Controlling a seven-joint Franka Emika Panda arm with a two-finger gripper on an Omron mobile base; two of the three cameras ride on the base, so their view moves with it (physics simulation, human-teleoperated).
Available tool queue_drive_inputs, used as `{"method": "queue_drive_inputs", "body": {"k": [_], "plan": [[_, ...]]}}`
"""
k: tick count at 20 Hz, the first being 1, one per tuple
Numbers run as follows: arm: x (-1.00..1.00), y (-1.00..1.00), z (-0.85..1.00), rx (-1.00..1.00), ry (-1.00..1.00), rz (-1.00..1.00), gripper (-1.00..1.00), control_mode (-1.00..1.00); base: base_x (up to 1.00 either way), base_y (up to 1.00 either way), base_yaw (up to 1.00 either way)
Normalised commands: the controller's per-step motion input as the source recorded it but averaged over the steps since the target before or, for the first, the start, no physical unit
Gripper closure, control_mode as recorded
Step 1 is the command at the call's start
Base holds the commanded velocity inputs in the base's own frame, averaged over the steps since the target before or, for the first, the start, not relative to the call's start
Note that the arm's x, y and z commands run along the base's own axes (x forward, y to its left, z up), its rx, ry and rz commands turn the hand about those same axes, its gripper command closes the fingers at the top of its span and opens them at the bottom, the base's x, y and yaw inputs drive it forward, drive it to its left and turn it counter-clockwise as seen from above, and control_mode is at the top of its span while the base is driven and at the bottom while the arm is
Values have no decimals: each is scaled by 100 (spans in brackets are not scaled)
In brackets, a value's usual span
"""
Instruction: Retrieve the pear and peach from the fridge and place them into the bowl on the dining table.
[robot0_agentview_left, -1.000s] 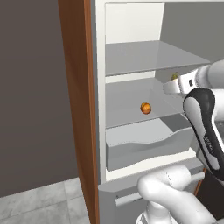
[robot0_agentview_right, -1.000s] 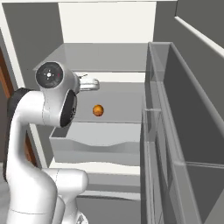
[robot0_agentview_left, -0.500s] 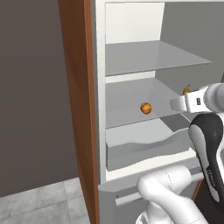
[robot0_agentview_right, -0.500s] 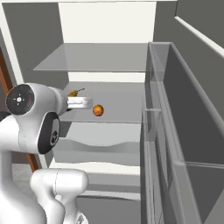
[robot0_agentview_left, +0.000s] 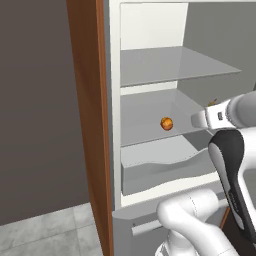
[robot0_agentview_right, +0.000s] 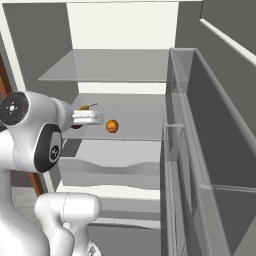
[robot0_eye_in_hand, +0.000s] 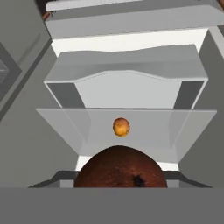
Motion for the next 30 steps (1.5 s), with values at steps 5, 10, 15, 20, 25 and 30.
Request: {"method": "queue_drive_inputs", "body": {"k": [5,10,15,20,25,30], "plan": [[0,0,0,0,0,-2,100,-100,0,0,0],[0,0,0,0,0,-1,100,100,-18,-2,-1],[0,0,0,0,0,0,100,100,-61,-8,0],[0,0,0,0,0,0,100,100,-73,0,8],[0,0,0,0,0,0,100,100,-69,7,34],[0,0,0,0,0,0,100,100,-63,22,50]]}}
